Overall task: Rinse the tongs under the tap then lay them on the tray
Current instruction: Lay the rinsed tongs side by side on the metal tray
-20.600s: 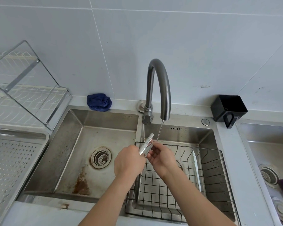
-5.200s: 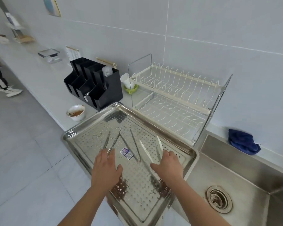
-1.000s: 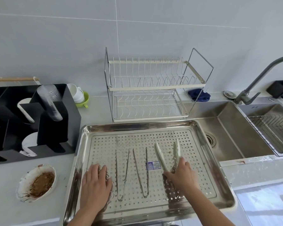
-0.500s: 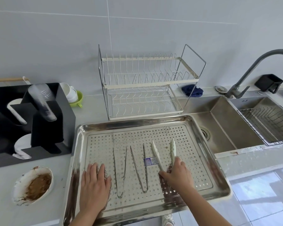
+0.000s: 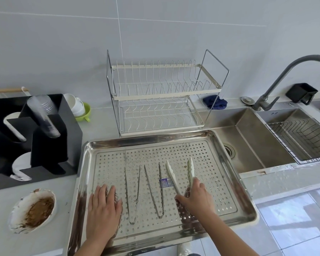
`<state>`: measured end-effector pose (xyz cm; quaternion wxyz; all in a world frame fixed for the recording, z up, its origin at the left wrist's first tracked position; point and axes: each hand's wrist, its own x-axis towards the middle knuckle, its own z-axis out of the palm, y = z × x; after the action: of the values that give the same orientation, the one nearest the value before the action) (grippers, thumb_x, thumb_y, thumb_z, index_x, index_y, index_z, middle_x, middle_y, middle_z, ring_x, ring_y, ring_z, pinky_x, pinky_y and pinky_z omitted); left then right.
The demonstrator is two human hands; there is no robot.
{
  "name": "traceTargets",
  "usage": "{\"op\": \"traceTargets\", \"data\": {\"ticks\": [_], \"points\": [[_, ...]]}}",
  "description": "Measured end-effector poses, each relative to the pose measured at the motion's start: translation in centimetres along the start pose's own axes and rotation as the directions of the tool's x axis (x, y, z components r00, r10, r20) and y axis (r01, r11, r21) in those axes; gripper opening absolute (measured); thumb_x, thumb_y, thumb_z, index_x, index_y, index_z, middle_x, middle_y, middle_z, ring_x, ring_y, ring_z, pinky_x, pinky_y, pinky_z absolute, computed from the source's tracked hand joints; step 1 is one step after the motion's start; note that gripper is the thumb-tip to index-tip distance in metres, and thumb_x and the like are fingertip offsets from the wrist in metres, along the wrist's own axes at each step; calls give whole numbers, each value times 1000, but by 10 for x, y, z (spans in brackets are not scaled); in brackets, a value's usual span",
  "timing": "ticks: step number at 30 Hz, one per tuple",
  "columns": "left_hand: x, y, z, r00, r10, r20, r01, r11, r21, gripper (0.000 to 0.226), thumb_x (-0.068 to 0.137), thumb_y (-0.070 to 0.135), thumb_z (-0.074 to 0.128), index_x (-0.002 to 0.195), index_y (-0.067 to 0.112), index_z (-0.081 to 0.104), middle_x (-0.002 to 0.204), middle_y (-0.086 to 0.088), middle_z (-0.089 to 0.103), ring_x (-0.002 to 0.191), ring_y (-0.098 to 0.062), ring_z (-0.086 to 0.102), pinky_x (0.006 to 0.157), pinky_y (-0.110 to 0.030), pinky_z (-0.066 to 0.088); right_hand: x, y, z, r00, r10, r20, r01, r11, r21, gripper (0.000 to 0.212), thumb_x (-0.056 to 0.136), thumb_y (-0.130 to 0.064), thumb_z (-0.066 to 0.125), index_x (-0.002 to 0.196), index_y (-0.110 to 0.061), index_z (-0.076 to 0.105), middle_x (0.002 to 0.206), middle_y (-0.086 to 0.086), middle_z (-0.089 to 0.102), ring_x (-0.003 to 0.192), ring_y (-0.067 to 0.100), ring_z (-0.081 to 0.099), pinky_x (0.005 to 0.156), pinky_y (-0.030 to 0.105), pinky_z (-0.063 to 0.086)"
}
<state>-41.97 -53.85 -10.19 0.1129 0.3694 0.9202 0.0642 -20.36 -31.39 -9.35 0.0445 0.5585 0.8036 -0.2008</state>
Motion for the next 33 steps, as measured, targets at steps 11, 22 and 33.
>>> {"op": "traceTargets", "data": {"ticks": [11,22,33], "points": [[-1,1,-3,1000,-4,-1,4,1000,-24,94,98,60,-5,139,4,57,145,-24,50,139,-43,43,116,-58,34,0,-4,-1,1000,2,5,-2,1000,-10,110,79,-72,69,156,-13,17,140,10,52,114,27,65,91,37,56],[0,0,-1,1000,9,-25,-10,999,-34,94,98,60,-5,139,3,58,145,-25,50,139,-43,42,117,-57,34,0,-1,2,999,23,25,-23,1000,-1,125,75,-82,64,161,-12,8,152,13,45,127,29,60,99,39,53],[0,-1,0,999,28,-34,-30,999,-43,93,98,61,-3,137,2,58,144,-26,51,138,-44,43,115,-59,35,-7,3,-6,999,29,38,-30,999,44,123,76,-84,60,161,-11,10,156,14,43,134,30,56,103,41,50]]}}
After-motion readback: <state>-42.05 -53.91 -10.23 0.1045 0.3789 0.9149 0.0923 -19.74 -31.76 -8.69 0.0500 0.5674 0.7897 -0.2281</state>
